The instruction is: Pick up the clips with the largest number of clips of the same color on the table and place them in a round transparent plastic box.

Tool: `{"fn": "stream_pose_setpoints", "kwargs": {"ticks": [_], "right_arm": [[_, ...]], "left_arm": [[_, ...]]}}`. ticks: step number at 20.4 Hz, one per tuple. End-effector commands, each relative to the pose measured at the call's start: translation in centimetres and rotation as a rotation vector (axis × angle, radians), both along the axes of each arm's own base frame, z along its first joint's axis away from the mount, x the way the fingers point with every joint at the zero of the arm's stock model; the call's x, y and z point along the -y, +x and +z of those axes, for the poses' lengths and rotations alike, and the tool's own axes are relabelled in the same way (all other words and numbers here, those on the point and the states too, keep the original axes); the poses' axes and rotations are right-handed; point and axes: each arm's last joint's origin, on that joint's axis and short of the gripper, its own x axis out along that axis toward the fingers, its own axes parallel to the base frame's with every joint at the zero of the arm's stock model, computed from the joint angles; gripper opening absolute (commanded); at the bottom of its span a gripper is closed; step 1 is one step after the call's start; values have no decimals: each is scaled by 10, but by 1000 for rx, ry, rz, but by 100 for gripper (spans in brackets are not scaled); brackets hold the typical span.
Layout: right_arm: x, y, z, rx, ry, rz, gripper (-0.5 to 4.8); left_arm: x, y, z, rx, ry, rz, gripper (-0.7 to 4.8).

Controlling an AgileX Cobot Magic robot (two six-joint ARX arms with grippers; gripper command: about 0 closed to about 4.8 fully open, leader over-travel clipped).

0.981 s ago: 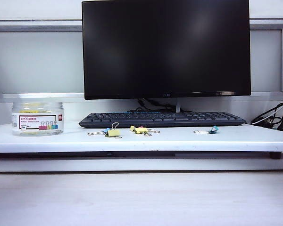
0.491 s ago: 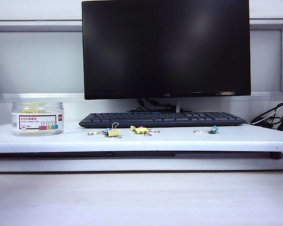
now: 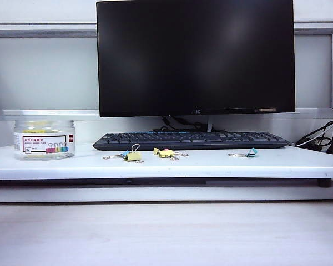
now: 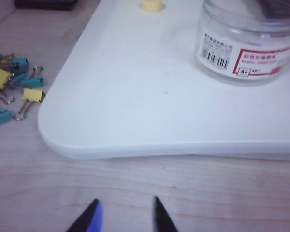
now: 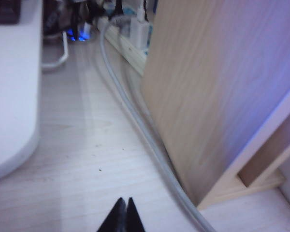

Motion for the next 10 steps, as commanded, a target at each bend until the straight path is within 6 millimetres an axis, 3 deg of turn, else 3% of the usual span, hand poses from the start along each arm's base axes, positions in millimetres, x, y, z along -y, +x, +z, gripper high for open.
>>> {"fn": "stream_pose_setpoints", "kwargs": {"ticks": [1,5,10], "right_arm": [[-2,1,3,27,16,51,-5],[-7,2,5,49,76,229,-5],[-14,3,13,135,201,458,-6]], "left_arm": [[0,1,2,36,-37,10,144],[1,5,20,228,-160,0,144],[4,-3,60,433,-197,-119,144]]}}
